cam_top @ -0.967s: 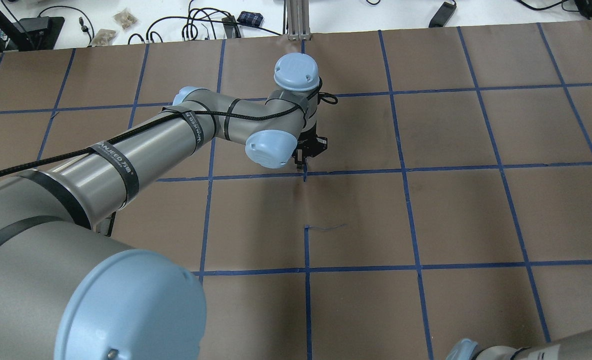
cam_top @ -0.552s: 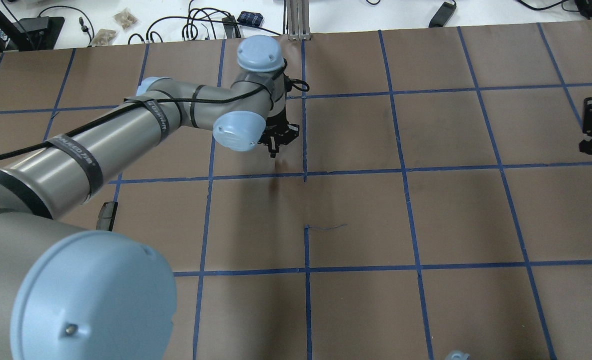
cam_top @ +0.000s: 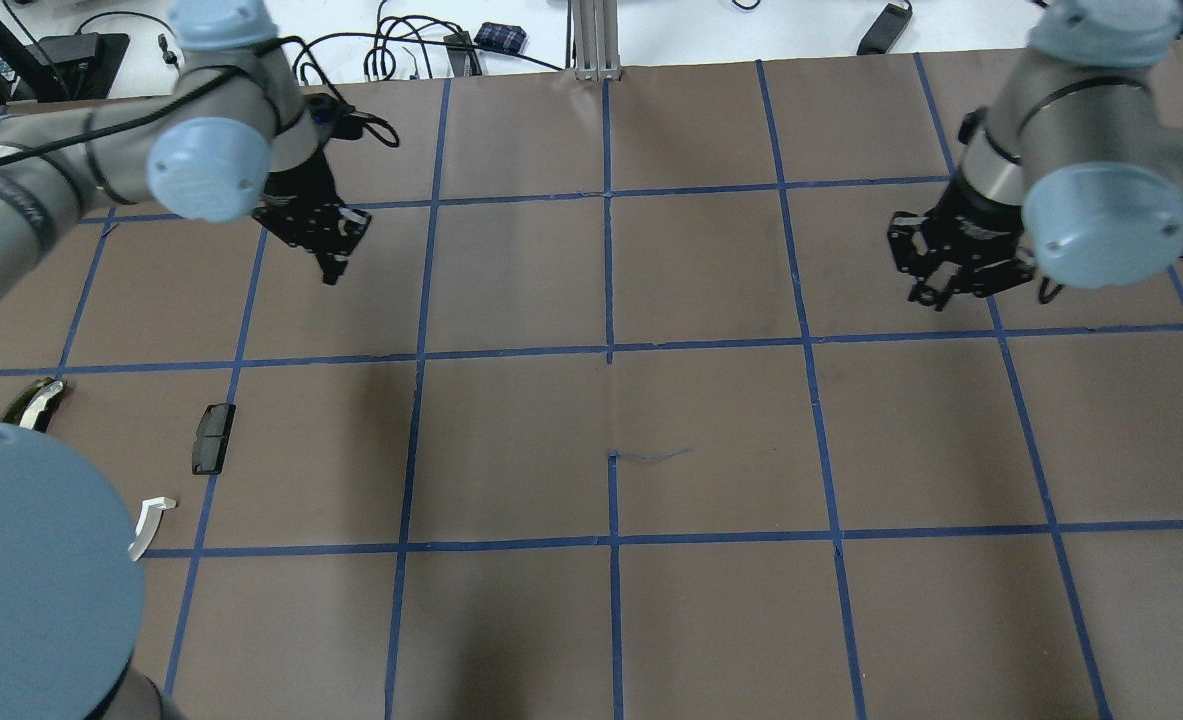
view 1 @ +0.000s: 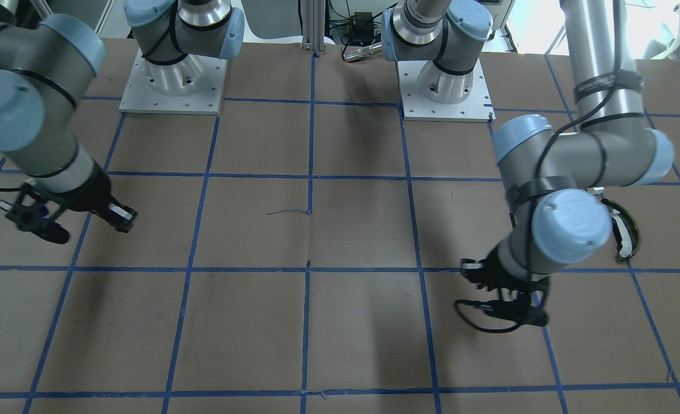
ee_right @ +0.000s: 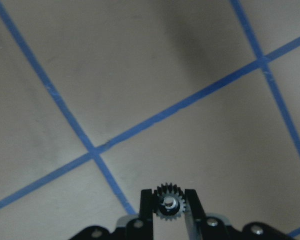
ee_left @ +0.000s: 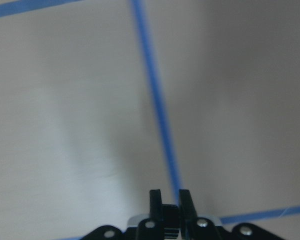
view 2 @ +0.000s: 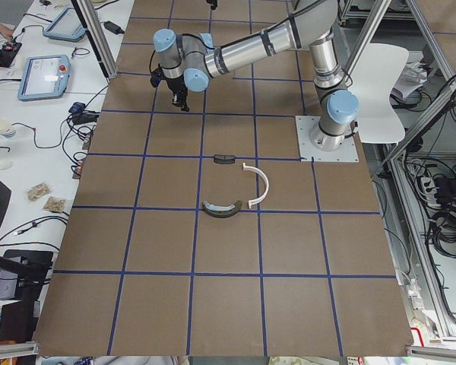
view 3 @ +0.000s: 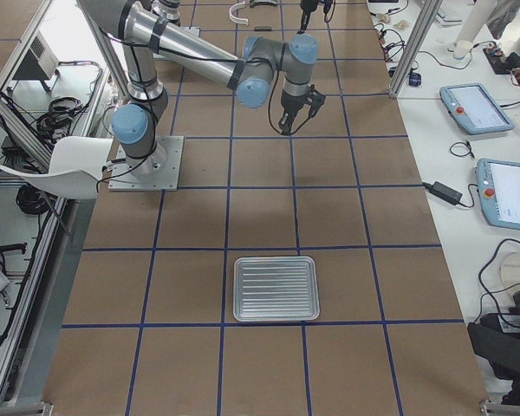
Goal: Place bearing gear from tray to pile
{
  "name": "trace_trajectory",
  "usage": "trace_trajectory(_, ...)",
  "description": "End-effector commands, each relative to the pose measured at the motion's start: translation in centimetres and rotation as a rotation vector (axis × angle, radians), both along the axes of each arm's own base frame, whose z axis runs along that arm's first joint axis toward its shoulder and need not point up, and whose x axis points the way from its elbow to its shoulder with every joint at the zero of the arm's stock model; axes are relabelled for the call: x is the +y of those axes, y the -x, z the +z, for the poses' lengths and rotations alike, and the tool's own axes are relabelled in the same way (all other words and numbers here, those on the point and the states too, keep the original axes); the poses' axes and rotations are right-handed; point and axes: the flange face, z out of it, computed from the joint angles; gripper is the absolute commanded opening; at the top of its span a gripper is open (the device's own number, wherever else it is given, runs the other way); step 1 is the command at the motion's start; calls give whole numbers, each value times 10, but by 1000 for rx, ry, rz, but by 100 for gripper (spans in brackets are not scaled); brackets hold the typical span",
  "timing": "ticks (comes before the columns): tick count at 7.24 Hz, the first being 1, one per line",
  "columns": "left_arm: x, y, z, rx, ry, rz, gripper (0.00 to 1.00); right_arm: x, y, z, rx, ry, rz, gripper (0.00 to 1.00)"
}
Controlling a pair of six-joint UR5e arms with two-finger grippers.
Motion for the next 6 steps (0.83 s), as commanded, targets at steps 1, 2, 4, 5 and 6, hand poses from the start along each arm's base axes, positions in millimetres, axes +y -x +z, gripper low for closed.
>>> trace_trajectory(1, 28, -143, 9, 26, -44, -57, 0, -6, -128, -27, -54, 65, -138, 0)
trace_trajectory(2, 45, -180, -5, 47, -65, -57, 0, -13, -168, -33, -59, 67, -171, 0)
trace_trajectory(4, 75, -227, -29, 104, -90, -32, 0, -20, -241, -43, -76, 89, -242, 2)
trace_trajectory(5, 78, -229, -41, 118, -108, -22, 0, -23, -254, -52, -75, 84, -250, 2)
trace_trajectory(6, 80, -228, -59, 133, -132, -15, 0, -19, -266, -77, -57, 47, -271, 2)
